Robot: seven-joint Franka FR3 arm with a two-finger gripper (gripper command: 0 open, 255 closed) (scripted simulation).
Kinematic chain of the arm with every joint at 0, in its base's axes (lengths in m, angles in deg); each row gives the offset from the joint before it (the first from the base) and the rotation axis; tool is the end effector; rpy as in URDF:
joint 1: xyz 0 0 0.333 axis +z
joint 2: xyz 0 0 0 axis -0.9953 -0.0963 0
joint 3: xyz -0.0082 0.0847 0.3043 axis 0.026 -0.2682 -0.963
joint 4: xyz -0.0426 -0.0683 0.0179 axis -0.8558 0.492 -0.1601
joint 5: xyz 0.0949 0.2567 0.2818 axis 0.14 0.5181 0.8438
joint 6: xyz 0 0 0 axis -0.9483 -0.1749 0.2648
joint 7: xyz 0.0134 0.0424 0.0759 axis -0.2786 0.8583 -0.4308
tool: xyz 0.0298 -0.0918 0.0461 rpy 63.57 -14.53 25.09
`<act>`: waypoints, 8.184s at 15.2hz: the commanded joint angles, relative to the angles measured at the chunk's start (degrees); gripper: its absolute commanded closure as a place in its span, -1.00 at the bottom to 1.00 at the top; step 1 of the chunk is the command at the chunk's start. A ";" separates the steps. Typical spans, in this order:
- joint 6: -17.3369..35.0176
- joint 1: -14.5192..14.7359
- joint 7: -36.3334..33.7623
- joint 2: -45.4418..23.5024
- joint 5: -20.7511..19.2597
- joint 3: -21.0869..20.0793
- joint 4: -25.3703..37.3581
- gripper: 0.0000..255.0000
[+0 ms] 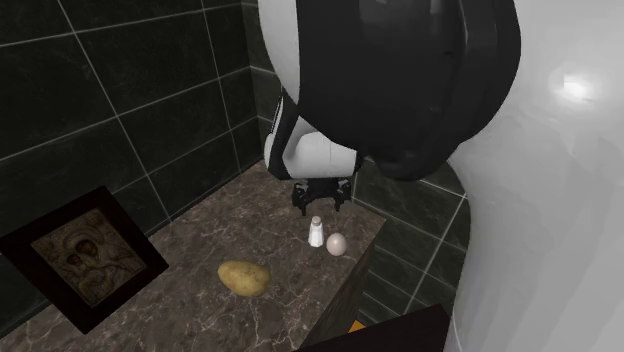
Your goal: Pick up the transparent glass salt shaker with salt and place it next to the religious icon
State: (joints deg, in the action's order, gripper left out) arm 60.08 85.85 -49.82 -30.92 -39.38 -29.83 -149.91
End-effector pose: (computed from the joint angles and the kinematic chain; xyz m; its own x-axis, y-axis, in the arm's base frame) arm 0.5306 -0.0516 0.2363 0.9968 -0.0761 0.0242 -0.0751 -0.9964 -0.0395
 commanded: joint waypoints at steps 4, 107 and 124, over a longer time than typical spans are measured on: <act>3.54 -1.05 1.70 -9.57 2.14 -1.25 6.23 -1.00; -33.54 13.69 -30.14 9.04 -6.40 -10.93 25.94 1.00; -33.27 21.96 -43.82 -3.44 -9.65 -15.56 38.21 1.00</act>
State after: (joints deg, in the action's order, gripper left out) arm 26.06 107.83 -93.64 -34.25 -49.01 -45.41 -111.10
